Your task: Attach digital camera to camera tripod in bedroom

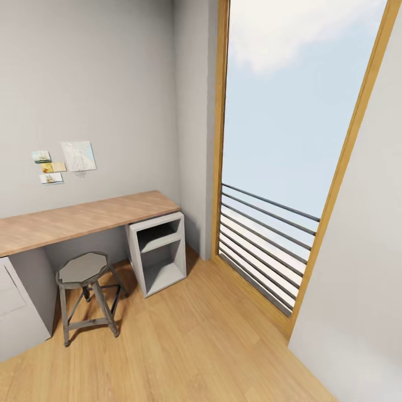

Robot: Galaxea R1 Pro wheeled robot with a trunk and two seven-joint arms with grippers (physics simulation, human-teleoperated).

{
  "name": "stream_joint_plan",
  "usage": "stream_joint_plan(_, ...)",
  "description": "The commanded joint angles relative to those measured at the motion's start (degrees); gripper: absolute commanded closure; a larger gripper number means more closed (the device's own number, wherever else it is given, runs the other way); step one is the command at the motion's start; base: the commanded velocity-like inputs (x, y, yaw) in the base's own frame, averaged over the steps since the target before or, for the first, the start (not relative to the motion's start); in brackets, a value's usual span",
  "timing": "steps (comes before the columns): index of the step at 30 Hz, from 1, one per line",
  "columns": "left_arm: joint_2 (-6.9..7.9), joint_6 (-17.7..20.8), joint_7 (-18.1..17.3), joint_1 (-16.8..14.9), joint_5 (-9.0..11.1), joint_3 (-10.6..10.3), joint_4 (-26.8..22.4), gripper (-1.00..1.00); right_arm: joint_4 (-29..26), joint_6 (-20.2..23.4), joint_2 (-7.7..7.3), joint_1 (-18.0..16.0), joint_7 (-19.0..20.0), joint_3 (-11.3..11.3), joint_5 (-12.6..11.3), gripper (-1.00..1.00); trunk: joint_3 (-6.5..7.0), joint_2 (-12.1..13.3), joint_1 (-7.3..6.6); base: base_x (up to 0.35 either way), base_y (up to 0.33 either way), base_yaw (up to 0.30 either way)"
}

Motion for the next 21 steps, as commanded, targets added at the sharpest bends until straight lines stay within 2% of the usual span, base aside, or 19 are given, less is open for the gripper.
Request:
stream_joint_plan(1, -0.01, -0.08, 0.04, 0.03, 0.07, 0.03, -0.08, -1.0, 0.01, -0.14, -0.01, -0.01, -0.04, -0.01, 0.48, -1.0, -0.04, -0.02, 0.0, 0.0, 0.0, 0.0)
stream_joint_plan(21, 0.11, -0.1, 0.05, 0.03, 0.07, 0.01, -0.09, -1.0, 0.01, -0.16, -0.04, -0.01, -0.09, -0.02, 0.45, -1.0, -0.04, -0.02, 0.0, 0.0, 0.0, 0.0)
